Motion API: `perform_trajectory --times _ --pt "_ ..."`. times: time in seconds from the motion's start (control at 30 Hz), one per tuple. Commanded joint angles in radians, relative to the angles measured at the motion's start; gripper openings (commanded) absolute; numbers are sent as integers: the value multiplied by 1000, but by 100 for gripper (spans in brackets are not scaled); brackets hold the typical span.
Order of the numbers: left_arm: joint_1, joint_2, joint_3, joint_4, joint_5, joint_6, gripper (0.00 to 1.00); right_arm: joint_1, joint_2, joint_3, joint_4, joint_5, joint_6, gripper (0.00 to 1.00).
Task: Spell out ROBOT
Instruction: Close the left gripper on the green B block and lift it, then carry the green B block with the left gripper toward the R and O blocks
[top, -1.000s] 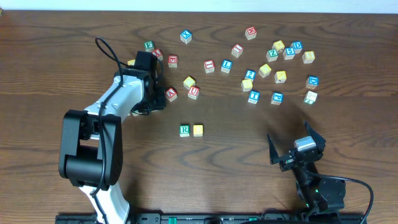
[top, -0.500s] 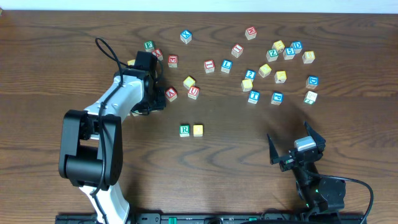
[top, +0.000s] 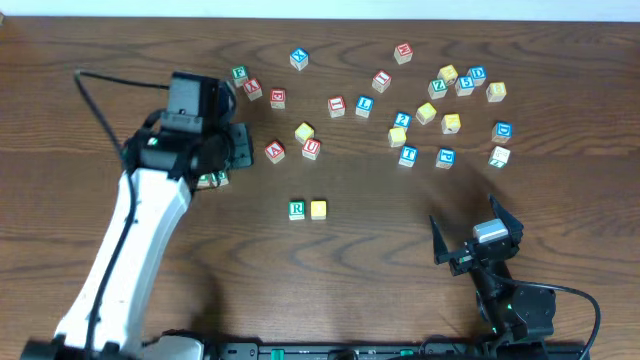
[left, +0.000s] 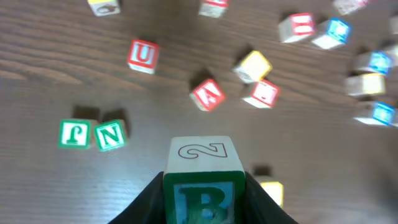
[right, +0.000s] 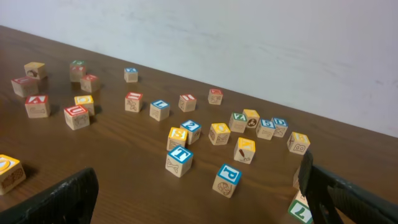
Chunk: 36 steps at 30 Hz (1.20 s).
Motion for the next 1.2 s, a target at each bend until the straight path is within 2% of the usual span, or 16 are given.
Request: perform_trajectory --times 0.0,0.17,0.37,0.63,0.7,0.87,1.17 --pt "-2 -64 14 -40 109 8 26 -8 -6 -1 -4 -2 11 99" --pt "-85 -64 14 -75 166 8 26 -8 -6 -1 -4 -2 11 99" --pt "-278 -47 14 -21 164 8 26 -8 -6 -1 -4 -2 11 99" --pt "-441 145 14 77 72 -42 26 -8 -6 -1 -4 -2 11 99" --pt "-463 208 14 99 30 -92 26 -8 -6 -1 -4 -2 11 99" --pt "-502 349 14 153 29 -132 24 -8 -6 -1 -4 -2 11 99" --pt "-563 389 12 153 -100 -158 22 -8 -6 -1 -4 -2 11 99"
